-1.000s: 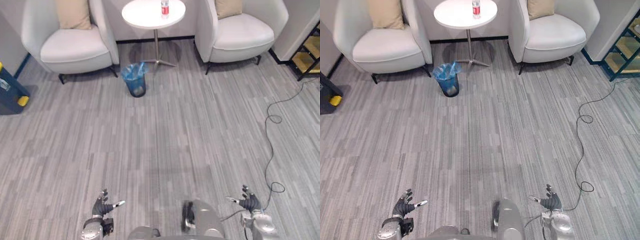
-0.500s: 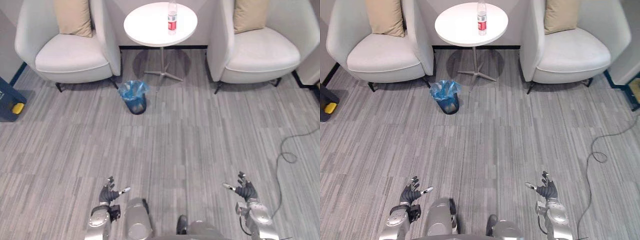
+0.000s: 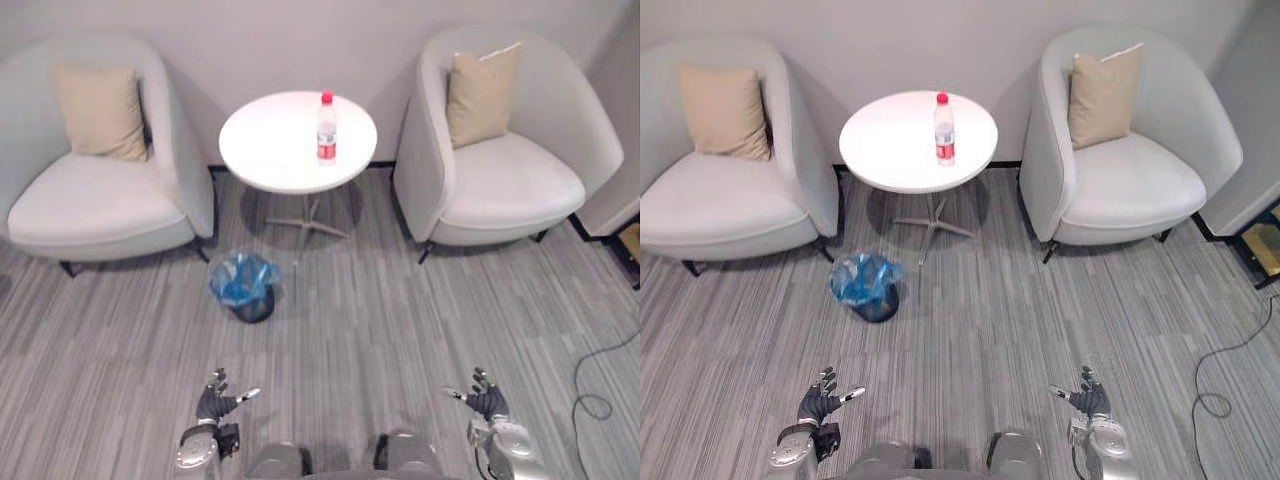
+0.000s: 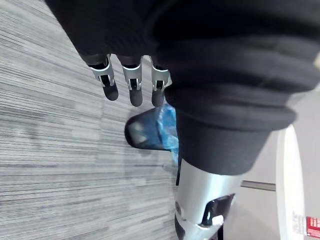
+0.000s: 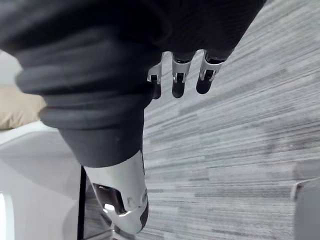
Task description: Gather rubbish on tea table into small bin, then transfer packed bag to large trash can.
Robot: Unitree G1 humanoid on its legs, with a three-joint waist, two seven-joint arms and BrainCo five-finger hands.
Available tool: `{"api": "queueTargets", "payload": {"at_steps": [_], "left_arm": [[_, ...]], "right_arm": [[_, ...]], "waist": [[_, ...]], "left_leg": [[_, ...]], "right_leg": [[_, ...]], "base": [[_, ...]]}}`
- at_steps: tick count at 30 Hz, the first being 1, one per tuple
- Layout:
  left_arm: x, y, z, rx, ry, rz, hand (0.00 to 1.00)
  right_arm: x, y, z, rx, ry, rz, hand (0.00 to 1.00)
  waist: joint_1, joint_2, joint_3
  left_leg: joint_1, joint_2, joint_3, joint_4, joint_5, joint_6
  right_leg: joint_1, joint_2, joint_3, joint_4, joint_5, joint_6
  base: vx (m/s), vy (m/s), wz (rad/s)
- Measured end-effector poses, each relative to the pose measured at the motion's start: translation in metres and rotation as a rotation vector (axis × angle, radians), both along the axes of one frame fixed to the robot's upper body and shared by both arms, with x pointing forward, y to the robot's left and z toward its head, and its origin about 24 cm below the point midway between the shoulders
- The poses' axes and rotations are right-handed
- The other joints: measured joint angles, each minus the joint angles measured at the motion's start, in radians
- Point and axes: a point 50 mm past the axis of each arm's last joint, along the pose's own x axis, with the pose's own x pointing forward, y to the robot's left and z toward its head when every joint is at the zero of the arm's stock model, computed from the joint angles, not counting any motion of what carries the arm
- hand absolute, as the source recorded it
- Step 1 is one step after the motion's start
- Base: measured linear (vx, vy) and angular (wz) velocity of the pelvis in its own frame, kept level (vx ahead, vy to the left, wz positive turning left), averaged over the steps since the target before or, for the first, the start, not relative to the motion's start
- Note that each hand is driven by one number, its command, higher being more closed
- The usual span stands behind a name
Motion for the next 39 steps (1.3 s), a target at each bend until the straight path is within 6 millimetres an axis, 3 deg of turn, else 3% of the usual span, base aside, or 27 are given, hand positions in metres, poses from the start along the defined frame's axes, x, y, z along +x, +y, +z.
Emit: {"api": "queueTargets", "payload": {"at_steps": [1,2,3,4,6,7,8,10,11,12,13,14,16,17,18,19,20,22,24,26,27,28,32,35,39], "left_arm": [[-0.006,0.0,-0.003,0.0,0.018,0.006,0.0],[-0.005,0.0,-0.003,-0.001,0.018,0.007,0.0],[-0.002,-0.004,-0.003,-0.013,0.011,0.008,0.0],[-0.001,-0.01,-0.003,-0.031,0.003,0.011,0.0],[-0.001,-0.014,-0.003,-0.044,-0.007,0.011,0.0],[0.0,-0.015,-0.002,-0.045,-0.012,0.009,0.0],[0.003,-0.018,0.0,-0.049,-0.024,-0.001,0.0],[0.007,-0.02,0.001,-0.054,-0.039,-0.002,0.0],[0.008,-0.021,0.002,-0.056,-0.041,-0.003,0.0],[0.006,-0.022,0.001,-0.06,-0.036,-0.001,0.0],[0.003,-0.019,-0.001,-0.052,-0.022,0.003,0.0],[0.003,-0.018,0.0,-0.049,-0.026,0.005,0.0],[0.002,-0.019,-0.001,-0.054,-0.021,0.008,0.0],[-0.002,-0.021,-0.004,-0.062,-0.006,0.011,0.0],[-0.009,-0.021,-0.007,-0.062,0.014,0.012,0.0],[-0.015,-0.018,-0.008,-0.052,0.031,0.009,0.0],[-0.016,-0.015,-0.008,-0.041,0.04,0.001,0.0],[-0.015,-0.011,-0.007,-0.024,0.038,-0.015,0.0],[-0.008,-0.01,-0.004,-0.018,0.018,-0.02,0.0],[-0.002,-0.011,0.0,-0.017,-0.006,-0.024,0.0],[-0.002,-0.011,0.001,-0.015,-0.015,-0.025,0.0],[-0.002,-0.011,0.0,-0.018,-0.01,-0.017,0.0],[-0.011,-0.016,-0.004,-0.037,0.007,-0.006,0.0],[-0.009,-0.016,-0.003,-0.038,0.0,-0.008,0.0],[-0.011,-0.018,-0.005,-0.042,0.007,-0.007,0.0]], "right_arm": [[0.002,0.001,0.0,0.003,0.001,0.003,0.0],[0.004,0.002,0.001,0.003,-0.008,0.005,0.0],[0.008,0.002,0.004,-0.001,-0.027,0.012,0.0],[0.01,0.004,0.006,-0.003,-0.043,0.023,0.0],[0.007,0.012,0.007,0.013,-0.068,0.021,0.0],[0.009,0.015,0.009,0.019,-0.084,0.021,0.0],[0.013,0.017,0.012,0.021,-0.112,0.024,0.0],[0.023,0.014,0.019,0.012,-0.153,0.02,0.0],[0.025,0.012,0.02,0.003,-0.157,0.017,0.0],[0.024,0.008,0.021,-0.009,-0.157,0.012,0.0],[0.021,0.008,0.017,-0.007,-0.13,-0.001,0.0],[0.02,0.008,0.016,-0.005,-0.12,0.001,0.0],[0.02,0.005,0.016,-0.014,-0.11,-0.001,0.0],[0.024,0.004,0.017,-0.017,-0.112,0.003,0.0],[0.025,0.007,0.016,-0.014,-0.11,0.016,0.0],[0.026,0.012,0.015,-0.006,-0.106,0.03,0.0],[0.024,0.014,0.013,0.0,-0.101,0.03,0.0],[0.024,0.018,0.013,-0.002,-0.1,0.05,0.0],[0.028,0.02,0.017,-0.011,-0.123,0.066,0.0],[0.032,0.02,0.022,-0.017,-0.153,0.071,0.0],[0.032,0.02,0.025,-0.02,-0.168,0.071,0.0],[0.032,0.021,0.027,-0.022,-0.181,0.072,0.0],[0.048,0.029,0.046,-0.048,-0.286,0.127,0.0],[0.055,0.029,0.061,-0.071,-0.372,0.142,0.0],[0.059,0.03,0.07,-0.103,-0.412,0.171,0.0]], "waist": [[0.007,0.009,-0.014],[0.009,0.007,-0.014],[0.003,0.01,0.001],[0.002,0.012,0.014],[0.033,-0.001,0.024],[0.041,-0.011,0.024],[0.054,-0.025,0.016],[0.064,-0.018,0.017],[0.061,-0.009,0.015],[0.059,0.013,0.007],[0.066,0.023,0.003],[0.065,0.01,0.001],[0.067,-0.007,-0.002],[0.067,-0.004,-0.001],[0.062,-0.008,0.001],[0.05,-0.016,0.007],[0.048,-0.021,0.007],[0.046,-0.024,0.005],[0.032,-0.026,0.004],[0.022,-0.026,0.004],[0.025,-0.037,-0.003],[0.026,-0.043,-0.011],[0.044,0.013,-0.045],[0.043,0.015,-0.047],[0.029,0.009,-0.05]], "left_leg": [[-0.026,0.032,-0.003,0.053,0.024,-0.04],[-0.057,0.032,-0.007,0.11,0.04,-0.061],[-0.129,0.054,-0.016,0.286,0.093,-0.069],[-0.235,0.096,-0.018,0.53,0.193,-0.064],[-0.319,0.159,0.045,0.74,0.149,-0.036],[-0.347,0.163,0.062,0.753,0.139,-0.035],[-0.404,0.162,0.101,0.72,0.13,-0.02],[-0.468,0.147,0.167,0.551,0.126,-0.014],[-0.474,0.11,0.204,0.358,0.143,-0.019],[-0.463,0.081,0.22,0.186,0.212,-0.015],[-0.442,0.043,0.225,0.098,0.32,0.078],[-0.432,0.02,0.222,0.085,0.316,0.081],[-0.429,-0.02,0.224,0.089,0.246,0.098],[-0.415,-0.023,0.227,0.097,0.222,0.099],[-0.37,-0.038,0.229,0.09,0.193,0.101],[-0.319,-0.054,0.221,0.09,0.162,0.108],[-0.29,-0.06,0.21,0.1,0.141,0.114],[-0.24,-0.063,0.184,0.106,0.119,0.106],[-0.227,-0.067,0.133,0.106,0.116,0.105],[-0.213,-0.067,0.092,0.105,0.116,0.099],[-0.202,-0.073,0.072,0.11,0.102,0.062],[-0.196,-0.079,0.042,0.115,0.078,0.03],[-0.184,-0.012,0.021,0.053,0.091,-0.011],[-0.166,0.002,-0.016,-0.016,0.122,-0.039],[-0.156,-0.001,-0.055,-0.066,0.15,-0.039]], "right_leg": [[0.002,0.014,-0.008,0.013,-0.042,-0.015],[0.005,0.015,-0.013,0.017,-0.061,-0.017],[0.054,0.021,-0.038,-0.006,-0.085,-0.03],[0.142,0.033,-0.06,-0.063,-0.097,-0.038],[0.284,0.051,-0.067,-0.137,-0.108,-0.054],[0.321,0.05,-0.069,-0.162,-0.112,-0.056],[0.368,0.046,-0.072,-0.22,-0.114,-0.052],[0.427,0.045,-0.071,-0.276,-0.122,-0.038],[0.448,0.043,-0.073,-0.283,-0.137,-0.014],[0.464,0.049,-0.075,-0.282,-0.157,0.009],[0.484,0.042,-0.062,-0.267,-0.196,0.036],[0.482,0.023,-0.059,-0.26,-0.198,0.039],[0.456,-0.025,-0.032,-0.168,-0.233,0.085],[0.415,-0.046,-0.006,-0.054,-0.247,0.108],[0.339,-0.077,0.031,0.165,-0.23,0.137],[0.267,-0.109,0.07,0.379,-0.171,0.219],[0.233,-0.114,0.099,0.479,-0.186,0.213],[0.153,-0.108,0.125,0.518,-0.227,0.15],[0.102,-0.087,0.144,0.423,-0.247,0.116],[0.081,-0.049,0.207,0.271,-0.244,0.108],[0.096,-0.033,0.241,0.108,-0.183,0.094],[0.104,-0.04,0.235,0.058,-0.1,0.079],[0.134,0.026,0.198,-0.029,-0.083,0.049],[0.16,0.04,0.16,-0.073,-0.076,0.038],[0.203,0.033,0.113,-0.136,-0.063,0.028]], "base": [[0.65,-0.217,0.3],[0.61,-0.231,0.2],[0.57,-0.264,0.49],[0.54,-0.241,0.44],[0.54,-0.204,0.12],[0.51,-0.184,-0.01],[0.39,-0.097,-0.06],[0.38,-0.017,-0.07],[0.3,0.059,0.04],[0.46,0.131,0.07],[0.39,0.105,0.13],[0.45,0.14,0.15],[0.29,0.096,0.11],[0.34,0.121,0.0],[0.4,0.132,0.09],[0.42,0.116,0.25],[0.36,0.049,0.35],[0.35,-0.004,0.46],[0.3,-0.096,0.87],[0.31,-0.175,0.9],[0.27,-0.191,0.77],[0.32,-0.246,0.71],[0.22,-0.192,0.11],[0.08,-0.104,0.27],[0.03,-0.026,0.33]]}}
